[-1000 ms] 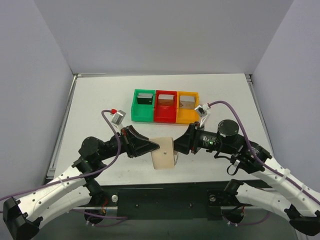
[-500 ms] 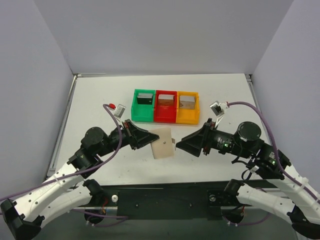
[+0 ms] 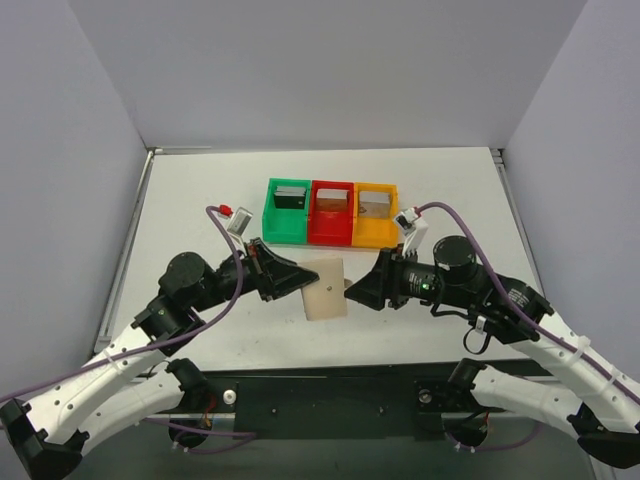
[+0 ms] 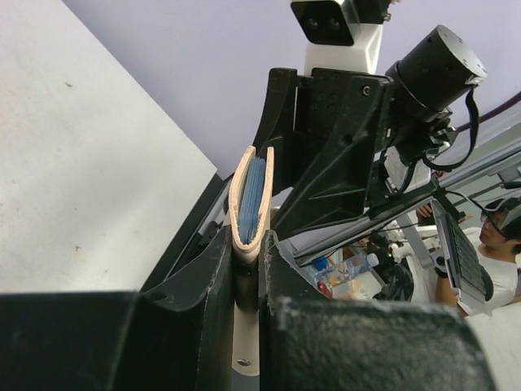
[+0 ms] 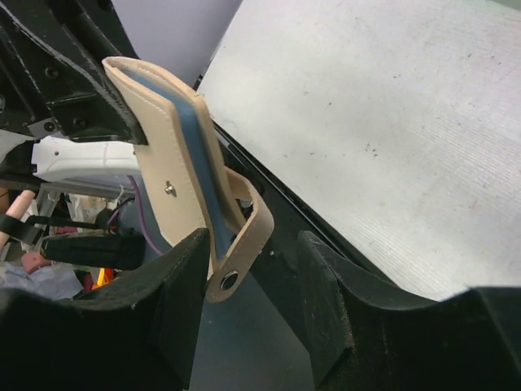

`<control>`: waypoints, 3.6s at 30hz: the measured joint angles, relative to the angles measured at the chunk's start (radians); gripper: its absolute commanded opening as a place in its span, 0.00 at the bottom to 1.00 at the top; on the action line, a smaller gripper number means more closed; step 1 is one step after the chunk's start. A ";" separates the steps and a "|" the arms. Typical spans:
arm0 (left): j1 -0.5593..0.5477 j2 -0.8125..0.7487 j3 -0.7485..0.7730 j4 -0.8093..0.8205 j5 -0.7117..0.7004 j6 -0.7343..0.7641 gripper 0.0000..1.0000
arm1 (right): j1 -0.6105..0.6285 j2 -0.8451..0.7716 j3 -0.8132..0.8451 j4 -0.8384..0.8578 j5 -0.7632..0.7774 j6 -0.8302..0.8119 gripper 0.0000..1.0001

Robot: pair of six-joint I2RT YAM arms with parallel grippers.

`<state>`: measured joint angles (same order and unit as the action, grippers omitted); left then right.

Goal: Take the credit cards out of the card holder
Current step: Open the card holder.

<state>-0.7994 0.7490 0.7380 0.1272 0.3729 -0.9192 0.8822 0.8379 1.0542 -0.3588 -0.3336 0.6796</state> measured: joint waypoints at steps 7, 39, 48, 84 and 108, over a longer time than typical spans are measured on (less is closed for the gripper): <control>0.000 -0.021 -0.015 0.057 0.044 -0.029 0.00 | -0.022 -0.031 -0.030 -0.019 0.017 0.000 0.41; 0.000 0.090 -0.132 0.521 0.150 -0.266 0.00 | -0.032 -0.064 -0.110 0.256 -0.171 0.148 0.00; 0.000 0.128 -0.141 0.635 0.170 -0.316 0.00 | -0.031 -0.117 -0.113 0.256 -0.171 0.160 0.46; -0.007 0.139 -0.140 0.608 0.186 -0.303 0.00 | -0.031 -0.174 -0.063 0.172 -0.093 0.123 0.29; -0.033 0.146 -0.140 0.625 0.183 -0.304 0.00 | -0.031 -0.107 -0.065 0.183 -0.115 0.121 0.20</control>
<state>-0.8322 0.8951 0.5976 0.7525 0.5564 -1.2228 0.8516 0.7307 0.9894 -0.1757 -0.4484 0.8005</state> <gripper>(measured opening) 0.184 0.222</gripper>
